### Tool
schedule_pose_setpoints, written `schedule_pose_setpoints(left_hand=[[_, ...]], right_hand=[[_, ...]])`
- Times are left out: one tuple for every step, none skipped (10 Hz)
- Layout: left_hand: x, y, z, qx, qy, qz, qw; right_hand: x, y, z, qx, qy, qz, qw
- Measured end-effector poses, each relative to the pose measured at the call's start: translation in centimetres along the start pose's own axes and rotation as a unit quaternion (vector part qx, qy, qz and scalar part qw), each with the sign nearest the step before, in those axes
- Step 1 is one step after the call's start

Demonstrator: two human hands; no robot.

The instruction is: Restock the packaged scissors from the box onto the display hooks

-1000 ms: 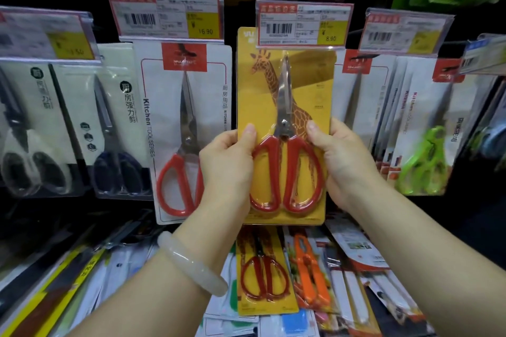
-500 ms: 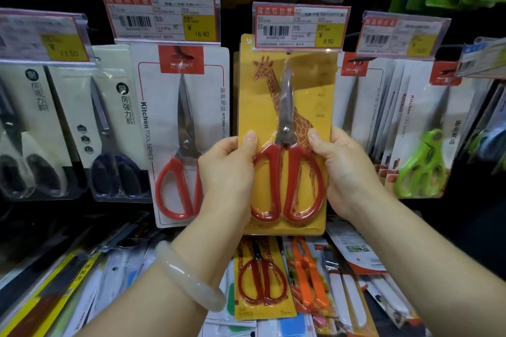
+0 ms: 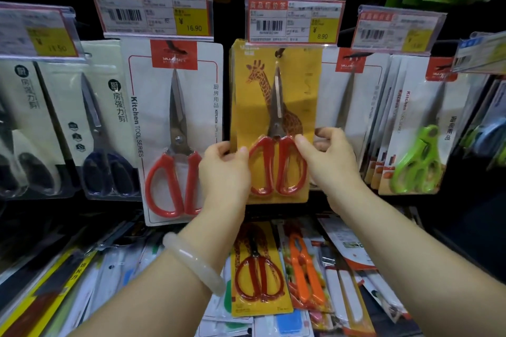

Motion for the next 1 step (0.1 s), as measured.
schedule_pose_setpoints(left_hand=[[0.1,-1.16,-1.45,0.013,0.033,0.047,0.998]], right_hand=[[0.38,-0.33,-0.83,-0.004,-0.009,-0.055,0.998]])
Point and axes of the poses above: each hand's wrist, its own z-axis towards the middle knuckle, its own y-axis out of the palm, x = y × z, the point moved 10 cm from there along z, towards the middle knuckle, and after that the axes turned 9 degrees about -z, right-handed, at the moved point
